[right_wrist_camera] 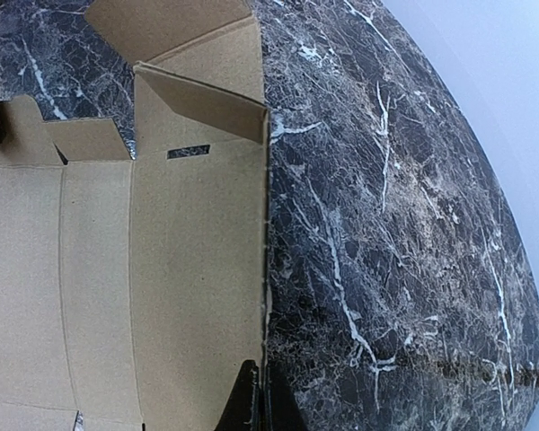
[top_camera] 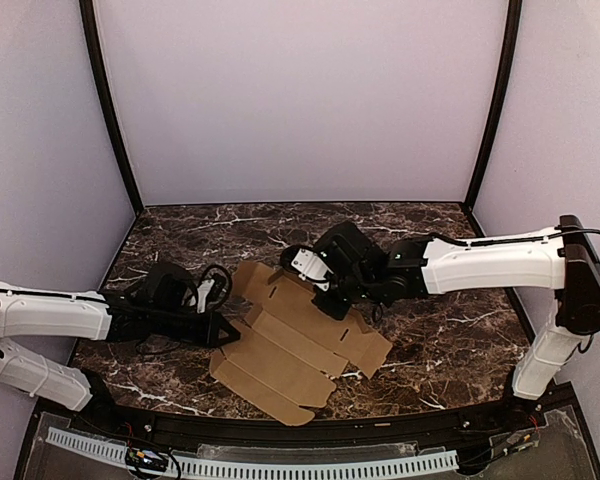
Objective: Fold the paper box
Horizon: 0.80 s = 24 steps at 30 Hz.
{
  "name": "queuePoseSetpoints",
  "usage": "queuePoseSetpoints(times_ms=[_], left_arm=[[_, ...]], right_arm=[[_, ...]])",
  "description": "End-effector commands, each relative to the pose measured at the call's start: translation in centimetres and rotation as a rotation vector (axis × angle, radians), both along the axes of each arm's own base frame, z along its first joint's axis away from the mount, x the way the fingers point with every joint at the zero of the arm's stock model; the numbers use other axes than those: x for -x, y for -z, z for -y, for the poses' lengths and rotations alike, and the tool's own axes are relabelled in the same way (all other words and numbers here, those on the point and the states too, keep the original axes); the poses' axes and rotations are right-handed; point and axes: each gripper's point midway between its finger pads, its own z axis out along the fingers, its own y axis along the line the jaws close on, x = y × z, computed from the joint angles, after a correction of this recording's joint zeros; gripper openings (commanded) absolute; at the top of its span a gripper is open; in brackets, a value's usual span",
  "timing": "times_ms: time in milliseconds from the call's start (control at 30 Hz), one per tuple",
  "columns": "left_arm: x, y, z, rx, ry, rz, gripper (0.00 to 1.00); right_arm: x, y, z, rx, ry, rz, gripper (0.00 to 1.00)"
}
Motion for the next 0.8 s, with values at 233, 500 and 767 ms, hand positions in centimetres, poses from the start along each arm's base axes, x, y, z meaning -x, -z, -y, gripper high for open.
queuePoseSetpoints(times_ms=[233, 500, 767], left_arm=[[0.2, 3.8, -2.5, -0.110, -0.071, 0.001, 0.10], [0.8, 5.9, -2.5, -0.098, -0.074, -0.041, 0.10], [1.0, 6.1, -1.9, -0.035, -0.078, -0.051, 0.09]], right_arm=[[1.0, -0.6, -0.7, -0.036, -0.027, 0.041, 0.00], [1.5, -0.9, -0.9, -0.032, -0.054, 0.076, 0.00], [2.2, -0.7, -1.0, 0.000, -0.113, 0.140, 0.00]])
